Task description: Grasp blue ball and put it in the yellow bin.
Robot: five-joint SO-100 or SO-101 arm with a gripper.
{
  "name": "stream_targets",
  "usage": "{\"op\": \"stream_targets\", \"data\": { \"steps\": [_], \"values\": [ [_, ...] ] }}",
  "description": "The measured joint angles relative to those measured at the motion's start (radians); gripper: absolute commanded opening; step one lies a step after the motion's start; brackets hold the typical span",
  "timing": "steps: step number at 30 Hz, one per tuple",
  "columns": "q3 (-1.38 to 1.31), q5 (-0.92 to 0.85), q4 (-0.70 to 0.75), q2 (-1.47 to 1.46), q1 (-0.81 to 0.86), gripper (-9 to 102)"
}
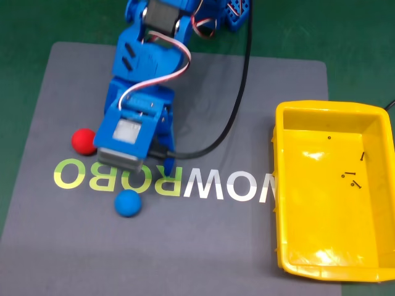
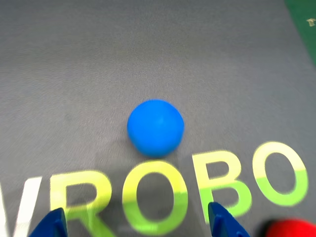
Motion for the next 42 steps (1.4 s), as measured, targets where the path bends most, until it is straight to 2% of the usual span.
{"op": "stream_targets", "data": {
  "steps": [10, 21, 23, 28, 42],
  "values": [
    [-0.256, 0.0, 0.0, -0.259, 0.0, 33],
    [-0.351, 0.0, 0.0, -0.374, 0.0, 29],
    [-0.36, 0.0, 0.0, -0.385, 0.0, 25],
    [-0.367, 0.012, 0.0, -0.396, 0.0, 0],
    [-0.367, 0.044, 0.0, -0.405, -0.008, 0]
  ]
}}
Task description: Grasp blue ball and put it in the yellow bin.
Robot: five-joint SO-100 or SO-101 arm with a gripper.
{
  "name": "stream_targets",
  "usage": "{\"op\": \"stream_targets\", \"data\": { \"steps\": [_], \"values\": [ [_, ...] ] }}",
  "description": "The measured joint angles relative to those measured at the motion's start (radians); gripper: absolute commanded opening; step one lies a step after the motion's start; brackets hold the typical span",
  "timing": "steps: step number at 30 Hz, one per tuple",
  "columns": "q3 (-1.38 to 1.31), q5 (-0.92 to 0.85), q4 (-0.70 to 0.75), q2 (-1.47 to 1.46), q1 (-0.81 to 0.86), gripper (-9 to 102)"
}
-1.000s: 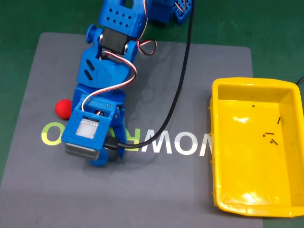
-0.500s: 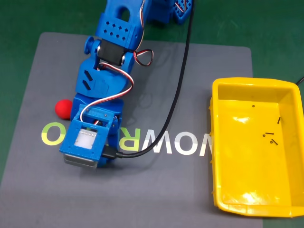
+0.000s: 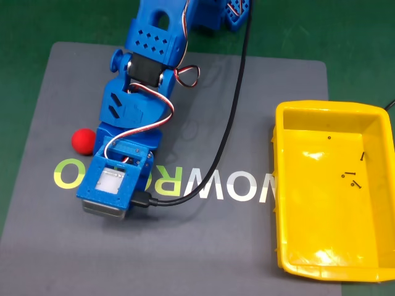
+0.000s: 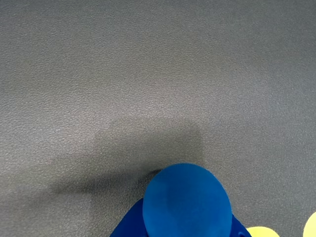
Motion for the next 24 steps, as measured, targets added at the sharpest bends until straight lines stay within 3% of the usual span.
{"op": "stream_targets", "data": {
  "steps": [14, 24],
  "values": [
    [0.005, 0.11, 0.094, 0.285, -0.158, 0],
    [0.252, 0.126, 0.176, 0.704, -0.33, 1]
  ]
}}
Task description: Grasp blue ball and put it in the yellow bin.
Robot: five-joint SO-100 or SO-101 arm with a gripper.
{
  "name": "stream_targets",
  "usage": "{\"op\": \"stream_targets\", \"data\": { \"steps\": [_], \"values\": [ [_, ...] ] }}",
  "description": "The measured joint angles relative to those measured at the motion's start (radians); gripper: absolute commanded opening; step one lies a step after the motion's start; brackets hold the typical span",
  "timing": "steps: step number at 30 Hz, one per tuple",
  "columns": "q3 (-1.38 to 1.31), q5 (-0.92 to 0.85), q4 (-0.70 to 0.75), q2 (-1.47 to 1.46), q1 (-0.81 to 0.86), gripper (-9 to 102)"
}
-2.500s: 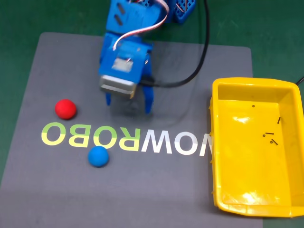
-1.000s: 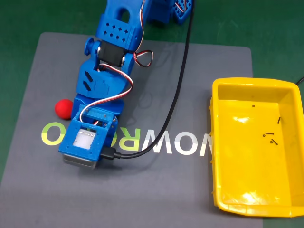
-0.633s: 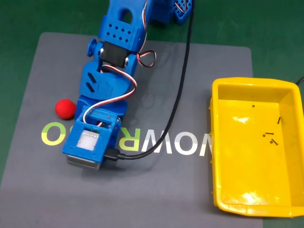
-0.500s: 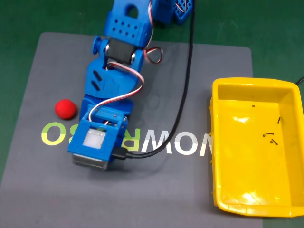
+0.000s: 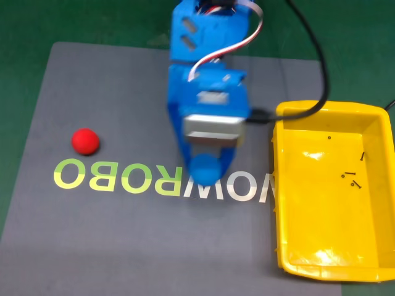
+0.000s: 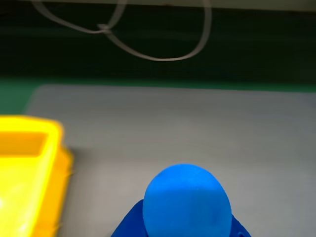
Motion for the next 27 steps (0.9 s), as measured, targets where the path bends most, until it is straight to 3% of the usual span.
{"op": "stream_targets", "data": {
  "steps": [11, 25, 27],
  "values": [
    [0.249, -0.025, 0.017, 0.307, -0.288, 1],
    [0.253, -0.066, -0.032, 0.242, -0.466, 2],
    [0.253, -0.066, -0.044, 0.225, -0.466, 8]
  ]
}}
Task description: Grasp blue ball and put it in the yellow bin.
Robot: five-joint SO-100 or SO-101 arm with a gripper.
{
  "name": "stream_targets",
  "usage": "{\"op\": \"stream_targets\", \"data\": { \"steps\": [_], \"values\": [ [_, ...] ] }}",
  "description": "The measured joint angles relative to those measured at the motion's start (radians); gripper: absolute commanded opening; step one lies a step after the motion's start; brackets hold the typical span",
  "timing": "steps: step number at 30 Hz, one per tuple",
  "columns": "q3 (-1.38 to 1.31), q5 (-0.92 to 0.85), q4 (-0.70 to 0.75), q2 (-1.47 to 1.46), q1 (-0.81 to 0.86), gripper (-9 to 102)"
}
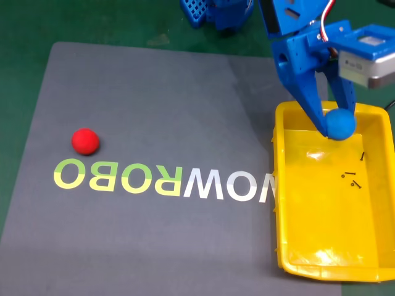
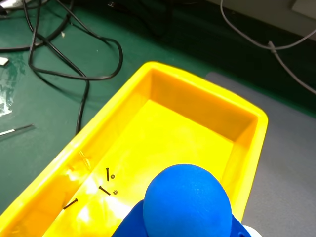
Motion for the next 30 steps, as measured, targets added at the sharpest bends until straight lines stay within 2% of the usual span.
{"op": "stream_targets", "data": {
  "steps": [1, 3, 6, 30],
  "values": [
    [0.0, -0.002, -0.005, -0.005, 0.0, 14],
    [0.0, -0.002, -0.012, -0.008, 0.0, 32],
    [0.0, 0.008, -0.018, -0.008, 0.0, 41],
    [0.0, 0.018, -0.031, -0.008, 0.017, 40]
  ]
}}
